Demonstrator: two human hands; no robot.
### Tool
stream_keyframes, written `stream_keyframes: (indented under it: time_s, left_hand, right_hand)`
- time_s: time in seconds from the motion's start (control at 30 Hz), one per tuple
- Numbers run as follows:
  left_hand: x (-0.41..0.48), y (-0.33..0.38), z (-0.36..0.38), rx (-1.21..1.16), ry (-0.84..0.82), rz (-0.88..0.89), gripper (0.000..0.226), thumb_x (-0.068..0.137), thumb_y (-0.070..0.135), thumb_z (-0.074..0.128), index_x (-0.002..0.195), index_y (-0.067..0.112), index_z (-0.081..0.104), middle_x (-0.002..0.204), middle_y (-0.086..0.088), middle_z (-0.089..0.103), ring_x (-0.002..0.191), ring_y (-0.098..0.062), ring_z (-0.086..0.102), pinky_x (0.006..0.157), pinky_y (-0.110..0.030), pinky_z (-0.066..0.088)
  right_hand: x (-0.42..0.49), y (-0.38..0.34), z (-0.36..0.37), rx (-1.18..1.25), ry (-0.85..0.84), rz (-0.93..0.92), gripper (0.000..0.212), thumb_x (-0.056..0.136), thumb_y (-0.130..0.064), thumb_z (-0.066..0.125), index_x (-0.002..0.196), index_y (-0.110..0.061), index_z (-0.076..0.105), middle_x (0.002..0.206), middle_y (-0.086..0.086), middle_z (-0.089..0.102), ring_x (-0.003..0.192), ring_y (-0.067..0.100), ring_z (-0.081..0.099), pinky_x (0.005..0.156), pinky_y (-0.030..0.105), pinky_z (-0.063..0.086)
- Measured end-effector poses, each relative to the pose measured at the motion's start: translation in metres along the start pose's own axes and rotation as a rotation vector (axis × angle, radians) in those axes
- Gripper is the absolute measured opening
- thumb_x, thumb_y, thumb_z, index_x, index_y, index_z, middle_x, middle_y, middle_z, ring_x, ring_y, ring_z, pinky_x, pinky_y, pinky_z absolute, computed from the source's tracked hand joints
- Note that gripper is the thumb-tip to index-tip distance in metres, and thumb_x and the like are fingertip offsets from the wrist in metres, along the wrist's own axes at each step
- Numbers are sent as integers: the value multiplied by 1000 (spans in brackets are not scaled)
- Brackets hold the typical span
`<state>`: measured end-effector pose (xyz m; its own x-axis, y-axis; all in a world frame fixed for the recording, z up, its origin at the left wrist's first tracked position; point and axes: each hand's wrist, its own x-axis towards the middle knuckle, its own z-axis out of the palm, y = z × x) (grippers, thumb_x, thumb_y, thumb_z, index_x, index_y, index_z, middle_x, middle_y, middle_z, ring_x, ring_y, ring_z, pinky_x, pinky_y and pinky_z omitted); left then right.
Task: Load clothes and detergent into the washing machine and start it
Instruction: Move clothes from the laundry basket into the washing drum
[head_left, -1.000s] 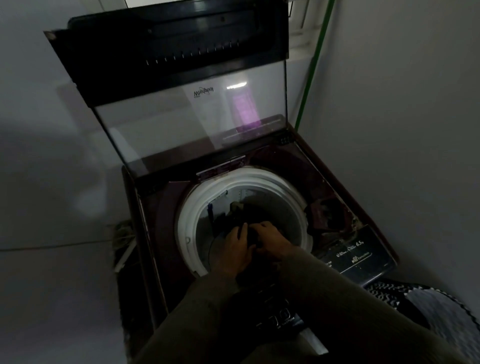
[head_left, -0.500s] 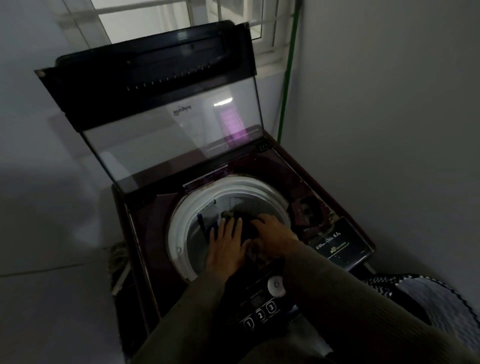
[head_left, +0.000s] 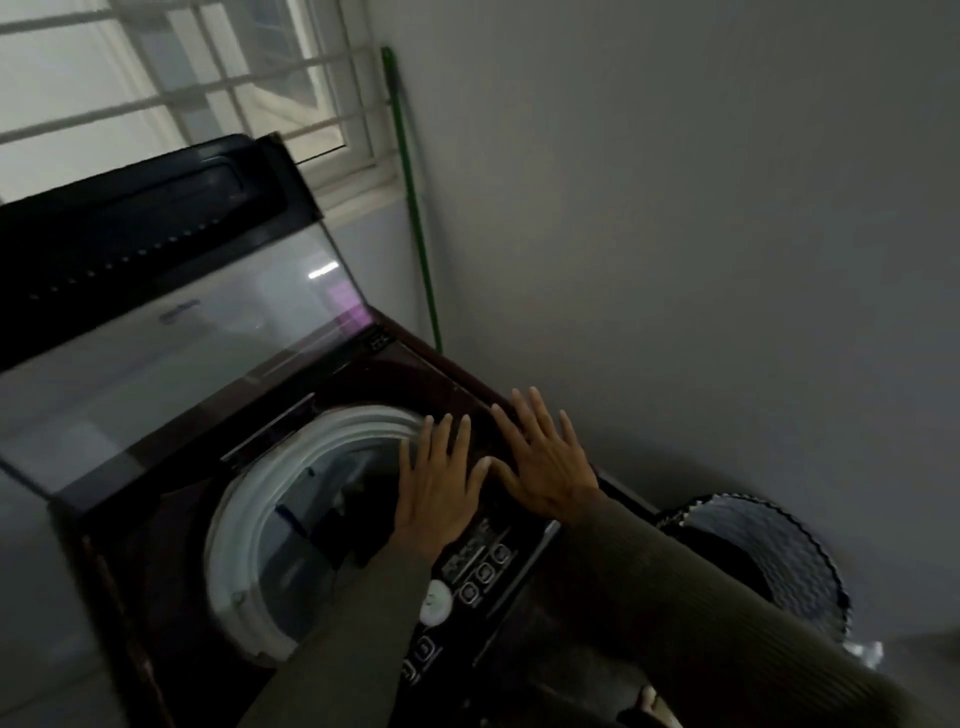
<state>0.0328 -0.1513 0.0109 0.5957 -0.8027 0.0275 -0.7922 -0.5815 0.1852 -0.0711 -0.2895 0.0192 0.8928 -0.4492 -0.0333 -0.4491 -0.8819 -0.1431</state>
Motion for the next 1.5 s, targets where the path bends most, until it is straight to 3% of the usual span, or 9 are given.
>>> stream_keyframes:
  time_s: [0.1,0.23,0.33,0.63,0.83,1.13,1.23,1.4,1.5]
  left_hand:
    - [14,38,4,13,2,76,80,96,64,-2,154,18,31,158,-9,34,150,-31,22,117,-59,22]
    - [28,92,19,28,-27,173,81,96,65,-4,156,19,27,160,-10,30,151,-30,18,119,-58,17]
    - [36,134,35,45,-74,257,79,96,66,-3,158,22,17,163,-8,23,153,-28,10,122,-54,12]
    - [49,261,89,92,-213,404,80,96,62,-5,155,18,28,157,-12,36,149,-31,25,119,-52,21]
    - [47,326,131,117,-335,449,78,91,59,-4,157,23,15,162,-9,25,152,-27,14,122,-48,12]
    - [53,365,195,154,-539,533,67,100,56,14,158,23,8,164,-6,17,152,-24,9,123,-42,13]
    - [66,374,227,132,-605,567,66,103,54,22,158,22,9,163,-6,17,152,-23,11,123,-38,17]
    - [93,388,309,119,-708,614,66,103,54,25,158,23,6,164,-5,13,151,-22,12,121,-34,23]
    - [107,398,370,149,-737,638,66,103,54,23,158,22,6,164,-5,12,152,-24,9,122,-37,20]
  right_hand:
    - [-18,40,-5,-1,3,90,79,92,-71,10,156,-28,-6,163,4,-16,148,25,-22,120,56,3]
    - [-48,94,-7,18,-10,193,86,82,-74,-5,155,-29,-11,162,3,-20,148,25,-24,120,55,1]
    - [-72,136,0,51,-20,272,80,90,-72,10,155,-30,-11,162,3,-20,148,24,-23,120,56,2]
    - [-150,243,38,122,-144,436,80,92,-72,9,155,-27,-12,161,6,-22,146,24,-26,121,55,3]
    - [-199,289,77,222,-223,508,81,93,-72,19,156,-27,-5,163,3,-17,147,22,-23,120,55,3]
    - [-248,332,143,327,-394,664,79,93,-73,14,152,-30,-16,159,3,-24,147,25,-25,121,55,6]
    - [-250,348,166,380,-401,752,81,92,-73,14,154,-29,-12,161,3,-21,148,24,-23,121,52,7]
    - [-245,376,219,458,-372,906,95,78,-82,1,156,-28,-8,162,2,-20,148,22,-23,122,47,6]
    - [-239,396,260,464,-382,960,93,78,-77,1,156,-28,-8,162,3,-18,149,22,-21,121,46,8]
